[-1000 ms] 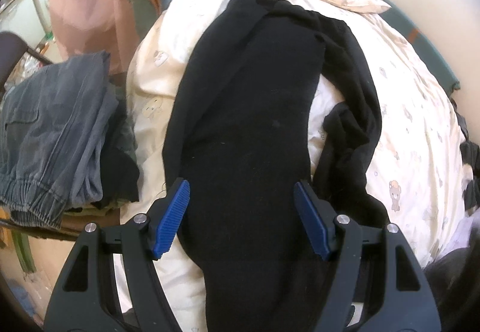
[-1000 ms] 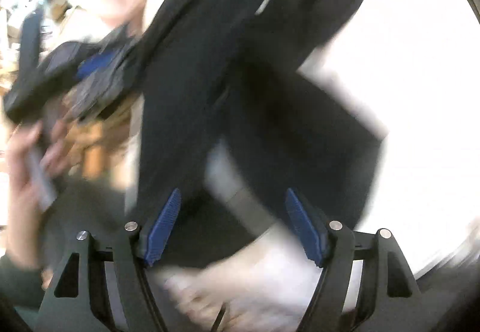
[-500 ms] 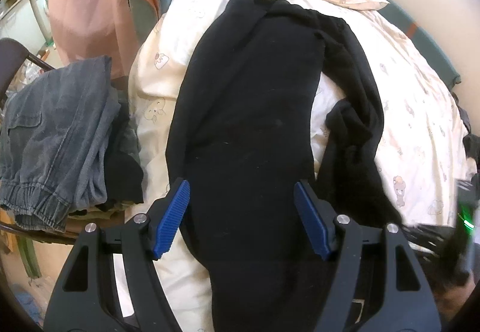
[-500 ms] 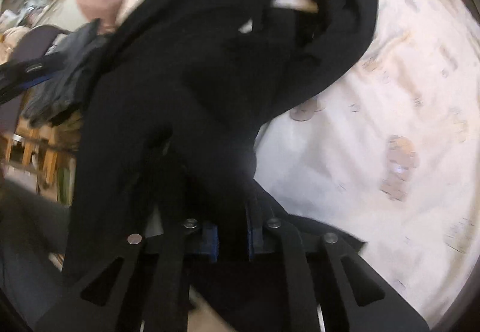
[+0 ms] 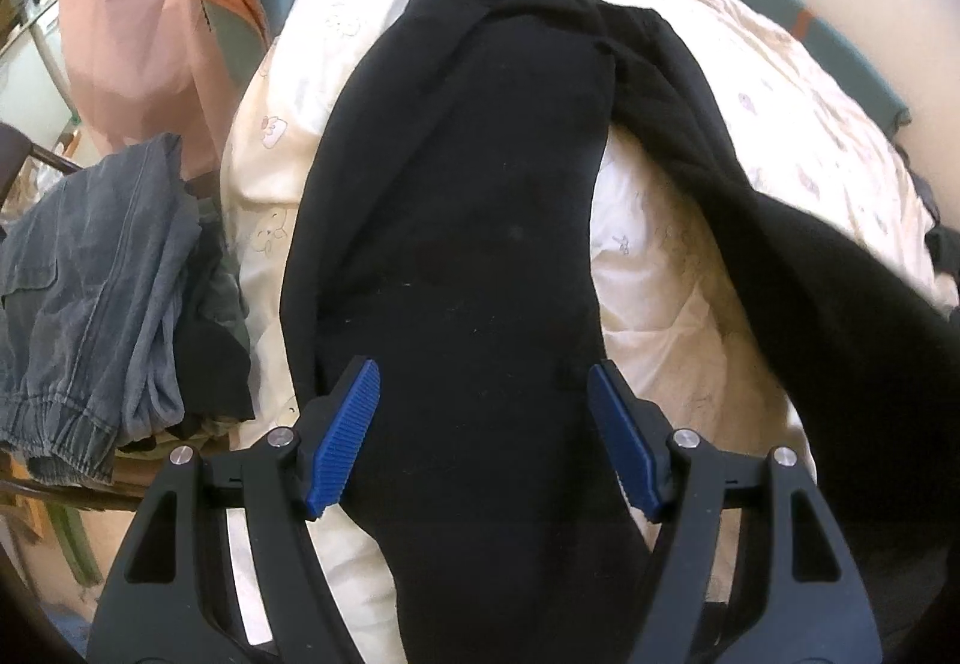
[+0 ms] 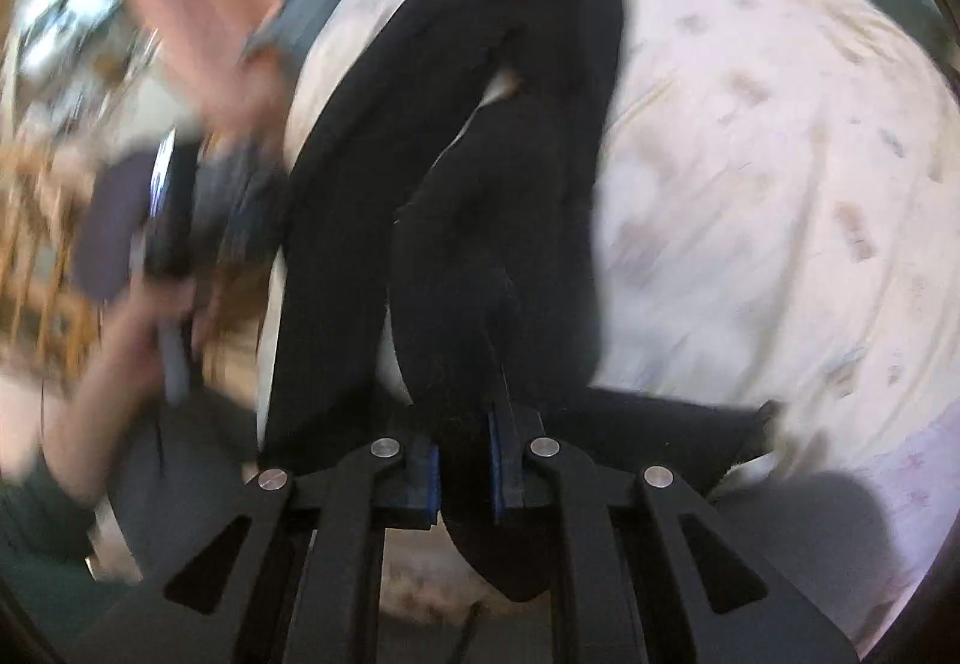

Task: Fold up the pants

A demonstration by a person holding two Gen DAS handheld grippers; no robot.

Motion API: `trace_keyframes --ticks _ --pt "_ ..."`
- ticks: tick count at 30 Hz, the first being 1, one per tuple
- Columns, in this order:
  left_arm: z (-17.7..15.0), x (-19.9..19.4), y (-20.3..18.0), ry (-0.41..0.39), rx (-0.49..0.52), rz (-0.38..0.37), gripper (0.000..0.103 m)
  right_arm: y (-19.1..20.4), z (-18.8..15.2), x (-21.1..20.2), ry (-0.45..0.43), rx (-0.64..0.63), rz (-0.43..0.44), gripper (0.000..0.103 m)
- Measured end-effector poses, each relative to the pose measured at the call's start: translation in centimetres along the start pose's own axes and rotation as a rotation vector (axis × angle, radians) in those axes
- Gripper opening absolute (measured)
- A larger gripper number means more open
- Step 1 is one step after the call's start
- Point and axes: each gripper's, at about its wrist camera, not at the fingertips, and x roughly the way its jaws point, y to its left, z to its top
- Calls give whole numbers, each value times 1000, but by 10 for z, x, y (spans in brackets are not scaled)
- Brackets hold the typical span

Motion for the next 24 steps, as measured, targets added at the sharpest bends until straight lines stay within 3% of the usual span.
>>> trace_keyframes --ticks 3,6,9,11,12,13,15,20,21,24 --pt "-2 5 -3 13 20 8 69 31 -35 63 191 -85 104 11" --pt "-4 8 -7 21 36 13 69 49 -53 121 328 -82 163 16" --pt "-8 11 -8 34 51 12 69 53 -61 144 385 -74 191 17" --pt "-10 13 -8 47 56 7 69 49 -55 143 407 -58 213 32" --pt "-11 14 -9 53 57 4 69 46 -49 137 411 -52 238 53" --pt "-12 14 -9 56 57 1 69 44 -45 134 404 -50 262 70" --pt "-12 14 -12 56 62 -3 69 31 -27 108 343 -49 304 72" --pt "-7 16 -21 51 78 -15 69 -49 52 56 67 70 264 72" --pt "-6 17 -23 50 79 -13 69 -76 74 56 10 122 213 72" --pt "-2 21 -27 53 67 -14 69 -130 116 85 -35 214 56 67"
